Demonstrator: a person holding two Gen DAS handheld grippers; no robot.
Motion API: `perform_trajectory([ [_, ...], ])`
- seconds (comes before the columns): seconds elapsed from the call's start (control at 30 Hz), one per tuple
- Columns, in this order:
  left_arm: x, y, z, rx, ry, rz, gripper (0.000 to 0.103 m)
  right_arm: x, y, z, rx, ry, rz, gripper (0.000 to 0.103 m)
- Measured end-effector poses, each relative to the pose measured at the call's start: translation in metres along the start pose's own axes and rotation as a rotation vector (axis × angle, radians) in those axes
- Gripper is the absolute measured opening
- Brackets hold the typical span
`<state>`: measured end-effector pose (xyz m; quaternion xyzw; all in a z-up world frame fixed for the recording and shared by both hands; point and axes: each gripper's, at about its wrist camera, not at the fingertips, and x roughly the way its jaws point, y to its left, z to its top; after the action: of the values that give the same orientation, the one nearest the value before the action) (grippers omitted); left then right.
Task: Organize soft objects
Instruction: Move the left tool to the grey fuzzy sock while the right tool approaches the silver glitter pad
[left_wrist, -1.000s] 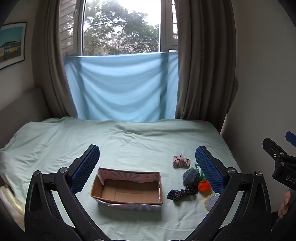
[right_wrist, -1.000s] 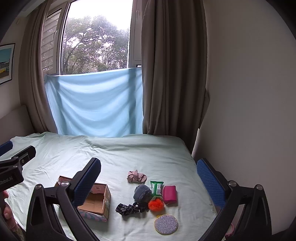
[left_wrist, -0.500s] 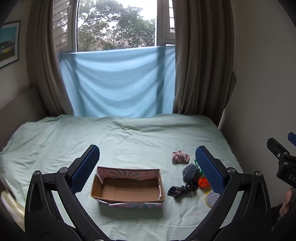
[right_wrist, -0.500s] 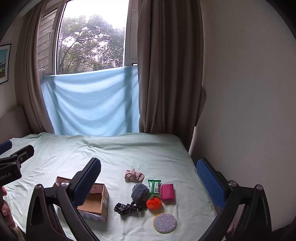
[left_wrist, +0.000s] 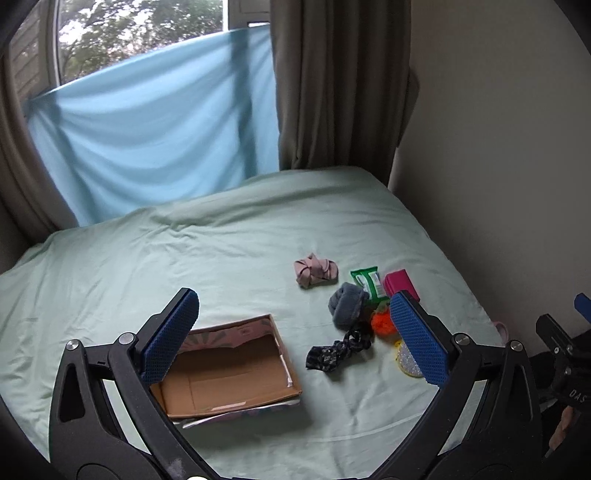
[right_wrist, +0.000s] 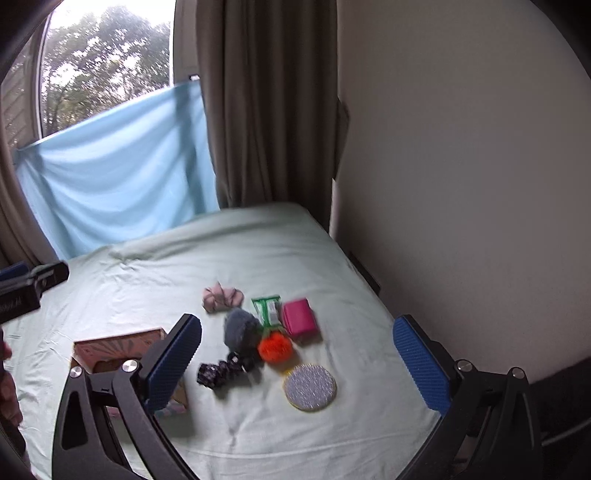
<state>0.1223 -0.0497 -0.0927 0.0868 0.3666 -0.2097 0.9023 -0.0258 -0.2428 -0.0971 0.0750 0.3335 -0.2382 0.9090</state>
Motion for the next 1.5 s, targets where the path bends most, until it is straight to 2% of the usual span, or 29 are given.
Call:
perform_trajectory([
  [0.07,0.031,-0.010,0.000,0.027,0.047,-0.034,0.102,0.016,-0.005,-0.008,0.009,0.038,-0.018,0.103],
  [0.37,0.175,-0.051,-0.008,0.151,0.249,-0.096,0.102,0.117,-0.023,-0.050,0.077,0.192,-0.076,0.103],
  [0.5,0.240,-0.075,-0.023,0.234,0.344,-0.130,0.102,0.168,-0.024,-0.076,0.087,0.214,-0.091,0.103],
  [0.83,0.362,-0.108,-0.054,0.347,0.468,-0.159,0.102,0.279,-0.019,-0.138,0.133,0.368,-0.112,0.103],
  [1.17,0.423,-0.119,-0.076,0.383,0.546,-0.176,0.100,0.339,-0.013,-0.171,0.126,0.473,-0.117,0.103],
  [1.4,0.441,-0.125,-0.079,0.385,0.586,-0.222,0.076,0.353,-0.015,-0.181,0.125,0.522,-0.139,0.103],
  [1.5,0.444,-0.135,-0.082,0.410,0.589,-0.216,0.072,0.357,-0.017,-0.185,0.134,0.528,-0.140,0.103],
])
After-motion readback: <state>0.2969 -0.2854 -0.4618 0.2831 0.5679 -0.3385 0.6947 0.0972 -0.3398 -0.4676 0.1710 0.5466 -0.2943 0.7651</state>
